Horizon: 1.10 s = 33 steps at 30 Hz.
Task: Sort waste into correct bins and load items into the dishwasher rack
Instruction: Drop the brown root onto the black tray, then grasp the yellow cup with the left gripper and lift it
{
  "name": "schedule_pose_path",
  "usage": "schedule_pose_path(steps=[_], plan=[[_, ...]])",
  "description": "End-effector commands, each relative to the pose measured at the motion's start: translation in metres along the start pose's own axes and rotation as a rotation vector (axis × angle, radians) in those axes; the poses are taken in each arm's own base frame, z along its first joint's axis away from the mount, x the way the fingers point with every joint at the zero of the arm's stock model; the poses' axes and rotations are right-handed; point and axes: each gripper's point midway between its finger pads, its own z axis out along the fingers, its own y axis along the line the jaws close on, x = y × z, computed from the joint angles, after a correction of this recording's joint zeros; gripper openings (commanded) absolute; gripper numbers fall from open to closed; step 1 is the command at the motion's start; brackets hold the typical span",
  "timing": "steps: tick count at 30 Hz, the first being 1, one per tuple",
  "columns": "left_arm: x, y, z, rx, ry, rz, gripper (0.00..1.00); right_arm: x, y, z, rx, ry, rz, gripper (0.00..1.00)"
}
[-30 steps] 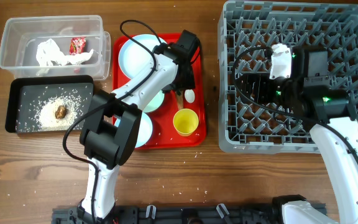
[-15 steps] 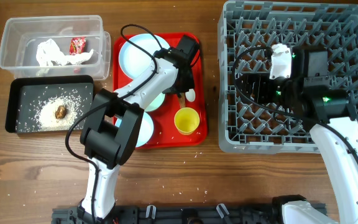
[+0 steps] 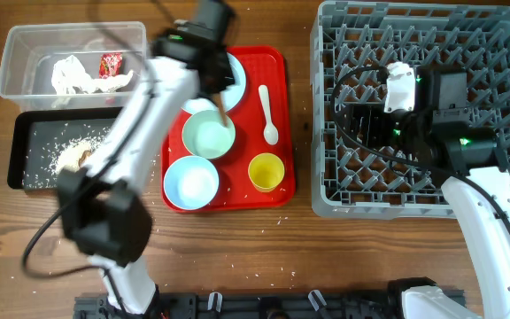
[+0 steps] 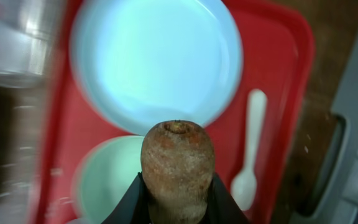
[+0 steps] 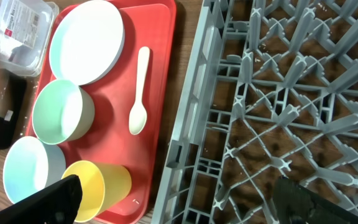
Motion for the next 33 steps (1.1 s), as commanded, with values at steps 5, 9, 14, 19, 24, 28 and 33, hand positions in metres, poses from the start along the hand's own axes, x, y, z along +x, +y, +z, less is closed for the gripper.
schedule_pose_path(steps=[5, 9, 14, 19, 24, 28, 33], plan=[[-0.047, 0.206, -0.044, -0.310, -0.085, -0.482, 0.04, -0.009, 0.001, -0.002, 0.005, -0.021, -0.006, 1.00], [-0.033, 0.267, -0.019, -0.364, -0.063, -0.700, 0.04, -0.010, 0.001, -0.002, 0.004, -0.026, -0.007, 1.00], [-0.011, 0.307, 0.038, -0.376, -0.104, -0.818, 0.05, -0.009, 0.001, -0.002, 0.005, -0.023, -0.006, 1.00], [0.011, 0.320, 0.078, -0.367, -0.143, -0.860, 0.05, -0.009, 0.001, -0.002, 0.005, -0.022, -0.007, 1.00], [0.025, 0.322, 0.094, -0.362, -0.158, -0.890, 0.20, -0.009, 0.001, -0.002, 0.005, -0.022, -0.007, 1.00], [0.016, 0.321, 0.092, -0.344, -0.181, -0.860, 0.41, -0.009, 0.001, -0.002, 0.004, -0.024, -0.007, 1.00], [-0.021, 0.298, 0.062, -0.215, -0.204, -0.668, 0.80, -0.009, 0.001, -0.002, 0.005, -0.023, -0.006, 1.00]])
